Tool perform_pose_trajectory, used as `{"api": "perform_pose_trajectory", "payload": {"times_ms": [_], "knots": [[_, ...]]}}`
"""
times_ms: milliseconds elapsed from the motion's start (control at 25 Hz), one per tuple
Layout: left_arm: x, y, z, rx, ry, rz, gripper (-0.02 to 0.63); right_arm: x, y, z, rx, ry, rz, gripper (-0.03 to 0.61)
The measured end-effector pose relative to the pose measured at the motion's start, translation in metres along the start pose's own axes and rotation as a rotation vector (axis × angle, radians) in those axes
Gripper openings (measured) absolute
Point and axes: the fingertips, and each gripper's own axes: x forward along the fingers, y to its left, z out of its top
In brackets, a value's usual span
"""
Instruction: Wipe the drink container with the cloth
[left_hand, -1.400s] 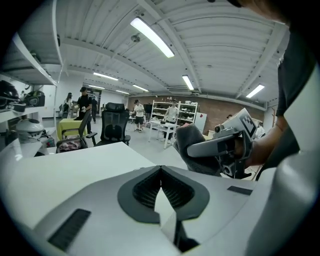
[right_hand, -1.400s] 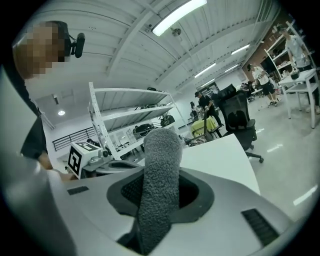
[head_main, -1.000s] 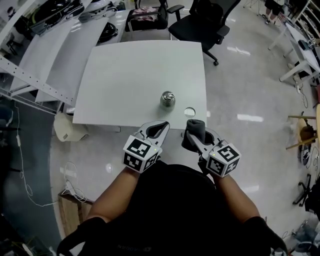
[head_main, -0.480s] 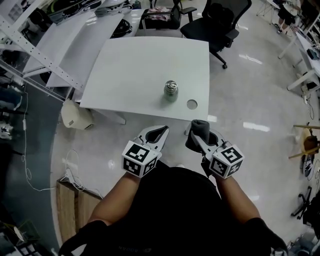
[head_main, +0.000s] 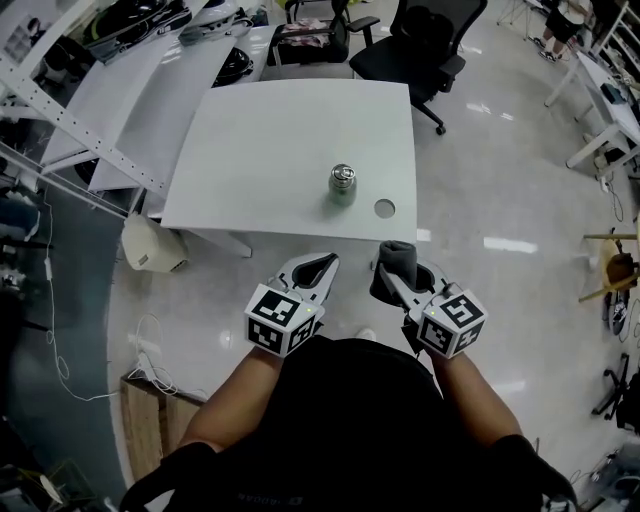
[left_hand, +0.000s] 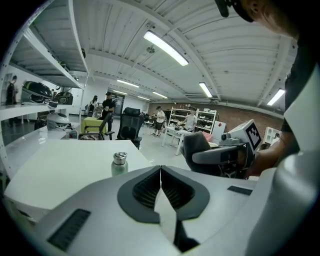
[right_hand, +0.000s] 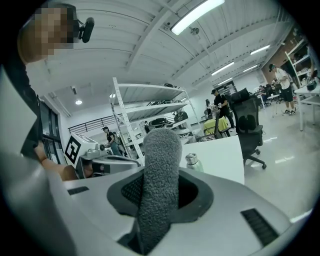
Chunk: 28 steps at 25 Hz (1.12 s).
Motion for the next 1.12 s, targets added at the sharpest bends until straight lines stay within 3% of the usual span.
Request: {"api": "perform_pose_trajectory", "payload": {"times_ms": [560, 1120], "knots": [[-0.043, 0.036, -0.003, 0.064, 0.013, -0.069, 0.017, 0.03, 0.045, -0.005, 0.015, -0.022, -0.097, 0.11], [-0.052, 0.034, -0.009, 0.082, 0.017, -0.11, 0.017, 0.028, 0.055, -0.016, 0.062, -0.034, -0.141, 0.109]]}}
